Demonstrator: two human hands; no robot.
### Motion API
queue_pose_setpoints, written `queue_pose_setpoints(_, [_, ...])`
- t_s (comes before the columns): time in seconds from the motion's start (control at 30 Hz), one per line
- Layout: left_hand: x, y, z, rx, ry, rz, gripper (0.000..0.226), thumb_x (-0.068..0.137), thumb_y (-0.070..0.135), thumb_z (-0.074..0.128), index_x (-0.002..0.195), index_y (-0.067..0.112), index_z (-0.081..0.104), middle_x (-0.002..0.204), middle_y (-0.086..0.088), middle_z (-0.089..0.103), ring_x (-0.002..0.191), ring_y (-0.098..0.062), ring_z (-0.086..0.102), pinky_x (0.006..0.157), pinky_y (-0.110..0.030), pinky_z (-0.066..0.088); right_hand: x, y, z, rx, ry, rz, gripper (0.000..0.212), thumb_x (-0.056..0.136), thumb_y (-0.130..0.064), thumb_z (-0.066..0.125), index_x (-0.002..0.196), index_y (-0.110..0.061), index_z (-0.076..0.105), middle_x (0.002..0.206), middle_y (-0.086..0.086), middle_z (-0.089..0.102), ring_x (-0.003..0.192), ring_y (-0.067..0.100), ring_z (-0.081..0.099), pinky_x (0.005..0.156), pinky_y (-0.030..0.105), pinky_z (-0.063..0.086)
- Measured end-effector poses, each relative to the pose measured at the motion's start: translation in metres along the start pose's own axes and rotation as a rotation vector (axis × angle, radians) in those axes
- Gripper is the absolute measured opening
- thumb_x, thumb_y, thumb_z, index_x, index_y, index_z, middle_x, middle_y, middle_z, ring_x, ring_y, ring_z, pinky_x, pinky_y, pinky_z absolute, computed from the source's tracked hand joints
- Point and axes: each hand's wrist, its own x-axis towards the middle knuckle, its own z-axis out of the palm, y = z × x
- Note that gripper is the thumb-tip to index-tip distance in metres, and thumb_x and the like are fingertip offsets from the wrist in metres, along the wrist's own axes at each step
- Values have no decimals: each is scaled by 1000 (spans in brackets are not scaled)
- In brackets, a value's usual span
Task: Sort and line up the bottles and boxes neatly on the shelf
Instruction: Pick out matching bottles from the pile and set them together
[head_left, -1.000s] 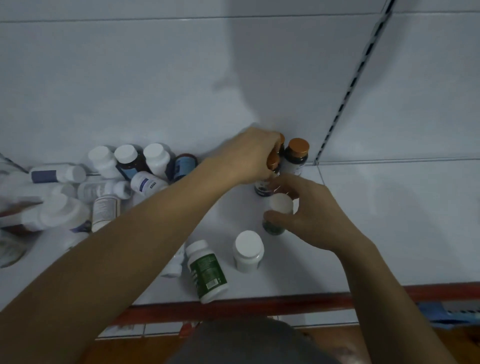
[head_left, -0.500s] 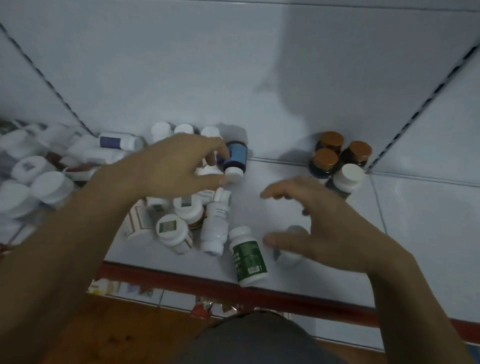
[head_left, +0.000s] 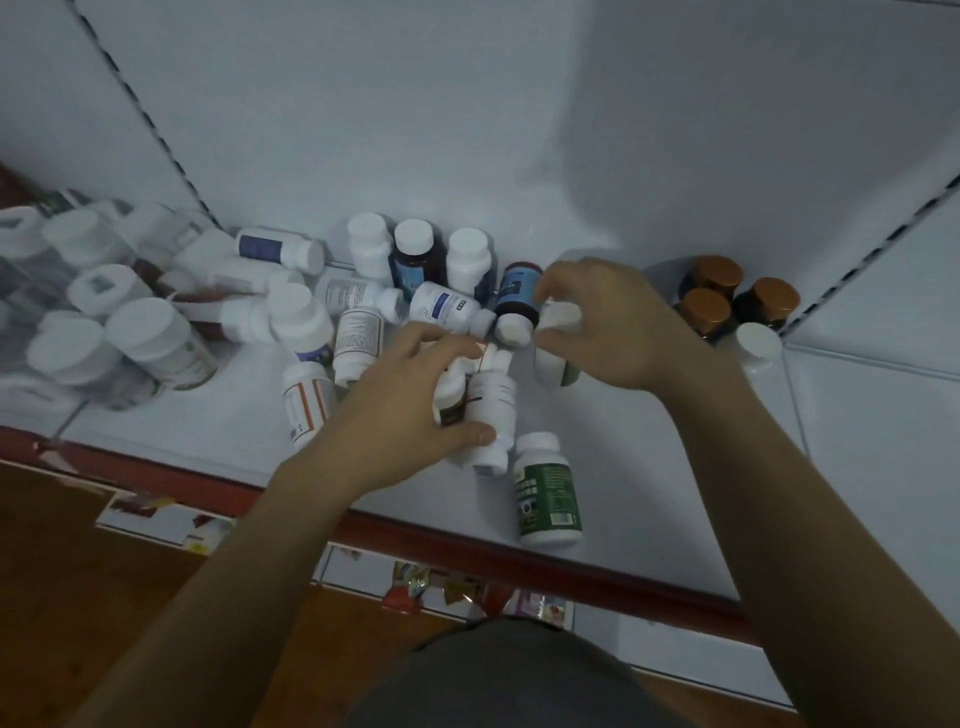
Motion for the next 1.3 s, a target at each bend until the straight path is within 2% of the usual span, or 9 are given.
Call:
queue_pose_setpoints(0.1, [3,8,7,-2,43,-43,80,68,59,84,137,35,52,134,9,39,113,-8,47,92,-30,42,10,-9,-2,-54,-3,-97,33,84,-38,69,114,-26,61,104,3,61,95,25,58,81,45,52])
queue_pose_setpoints(0.27, [4,17,15,-14,66,-56,79,70,60,82,137,34,48,131,5,41,111,-21,54,91,-41,49,47,-25,1,-511,-461,-67,51,94,-34,59,143,-35,47,129,3,58,112,29,57,79,38,45])
queue_pose_setpoints(0.47, [4,26,0,327,47,81,84,77,65,71,148,35,36,138,0,41,125,-26,43,94,-48,47,70,-29,7,-592,-810,-2,70,88,-45,71,149,-30,40,142,3,53,125,27,53,105,43,46])
queue_pose_setpoints(0.67, [7,51,1,767,-248,371,91,75,46,81,151,33,32,161,4,23,149,-28,19,114,-59,19,59,-22,-36,-230,-553,-2,38,98,-37,60,133,-30,47,122,1,58,101,23,57,91,39,47])
queue_pose_setpoints(0.83, [26,54,8,790,-301,445,74,75,40,81,141,31,47,152,-1,40,129,-27,48,102,-49,40,54,9,-60,-207,-207,82,30,105,-42,43,131,-28,43,99,10,60,76,21,56,69,37,42])
queue_pose_setpoints(0.9, [34,58,-7,626,-317,393,58,76,43,70,130,31,54,130,4,56,110,-21,58,91,-42,48,48,17,-55,-218,-173,49,33,103,-41,48,130,-22,42,89,7,55,72,22,51,68,36,38])
queue_pose_setpoints(1.03, [52,69,-26,297,-245,317,19,74,31,63,91,25,61,82,10,60,76,-11,59,67,-39,51,36,31,-42,-252,-237,41,40,99,-35,57,135,-23,43,112,14,61,88,30,51,74,34,38])
queue_pose_setpoints(1.17, [64,84,-4,251,-265,306,14,80,29,64,92,24,61,83,9,61,75,-10,58,69,-40,52,22,43,-52,-212,-115,56,54,98,-41,55,147,-35,34,124,5,63,112,33,56,87,42,43])
queue_pose_setpoints(1.3, [68,96,21,299,-118,269,38,85,32,73,119,21,60,109,1,65,96,-23,63,77,-44,53,-5,41,-62,-150,138,8,50,97,-35,58,143,-26,41,116,10,62,112,34,51,92,50,48])
